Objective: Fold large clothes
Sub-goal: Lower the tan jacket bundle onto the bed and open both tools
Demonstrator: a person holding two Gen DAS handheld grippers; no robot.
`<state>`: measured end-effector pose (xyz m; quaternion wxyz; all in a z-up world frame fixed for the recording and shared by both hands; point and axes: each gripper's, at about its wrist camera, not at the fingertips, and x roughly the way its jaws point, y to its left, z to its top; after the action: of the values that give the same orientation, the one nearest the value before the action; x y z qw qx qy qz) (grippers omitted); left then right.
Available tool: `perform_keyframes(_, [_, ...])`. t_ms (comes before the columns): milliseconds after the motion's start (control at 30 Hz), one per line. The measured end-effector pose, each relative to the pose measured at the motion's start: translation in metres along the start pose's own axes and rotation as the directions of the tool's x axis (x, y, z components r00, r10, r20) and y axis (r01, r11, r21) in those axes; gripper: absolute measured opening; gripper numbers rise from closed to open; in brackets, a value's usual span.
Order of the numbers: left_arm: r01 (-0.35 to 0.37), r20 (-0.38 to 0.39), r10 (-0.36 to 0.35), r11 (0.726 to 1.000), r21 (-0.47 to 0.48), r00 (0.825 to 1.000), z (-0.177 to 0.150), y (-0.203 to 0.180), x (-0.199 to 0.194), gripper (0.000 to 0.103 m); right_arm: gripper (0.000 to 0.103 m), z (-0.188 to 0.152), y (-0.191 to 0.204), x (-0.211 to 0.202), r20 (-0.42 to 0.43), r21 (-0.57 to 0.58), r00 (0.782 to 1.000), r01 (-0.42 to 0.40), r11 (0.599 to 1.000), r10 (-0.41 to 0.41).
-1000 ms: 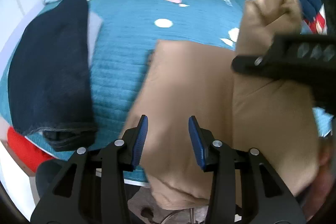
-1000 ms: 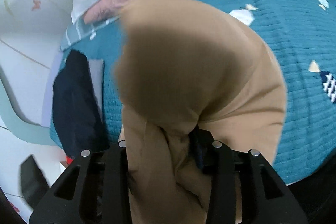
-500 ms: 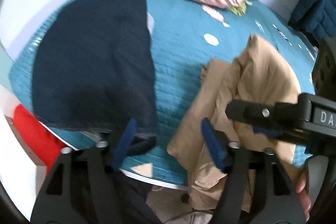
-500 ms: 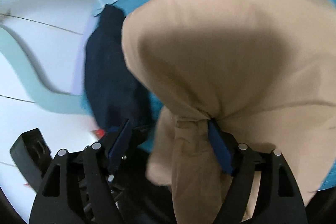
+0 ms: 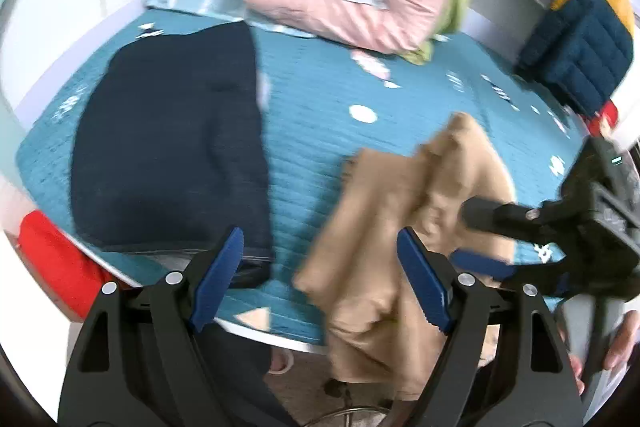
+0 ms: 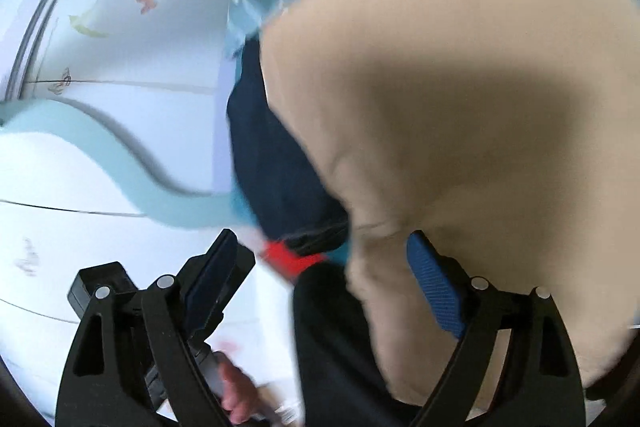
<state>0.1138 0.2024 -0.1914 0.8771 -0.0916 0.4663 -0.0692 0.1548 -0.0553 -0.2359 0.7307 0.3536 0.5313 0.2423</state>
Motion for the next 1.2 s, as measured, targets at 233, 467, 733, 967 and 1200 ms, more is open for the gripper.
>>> perform_keyframes(233, [0.147, -0.142, -0.129, 0.980, 0.131, 0.981, -0.021, -0.067, 0.037, 0.066, 0.043, -0.031, 0.005, -0.061, 0.237, -0.160, 0.895, 0.419, 0.894, -0.377])
perform_keyframes(467, [-0.028, -0.297, 0.063, 0.992, 0.119, 0.953, -0.044, -0.055, 0.102, 0.035, 0.032, -0.054, -0.039, -0.012, 0.087, -0.154, 0.866, 0.500, 0.852, -0.493])
perform_keyframes(733, [-0.027, -0.284, 0.041, 0.998, 0.052, 0.958, -0.038, -0.028, 0.125, 0.035, 0.030, -0.050, -0.041, 0.071, 0.084, -0.246, 0.786, 0.612, 0.752, -0.612])
perform_keyframes(967, [0.013, -0.171, 0.015, 0.987, 0.159, 0.985, -0.011, -0.069, 0.049, 0.027, 0.021, -0.038, -0.010, -0.009, 0.161, -0.208, 0.865, 0.501, 0.840, -0.476])
perform_keyframes(1200, [0.086, -0.099, -0.071, 0.984, 0.155, 0.993, 0.067, -0.118, 0.078, 0.028, 0.021, 0.034, -0.006, -0.014, 0.258, -0.165, 0.839, 0.526, 0.834, -0.479])
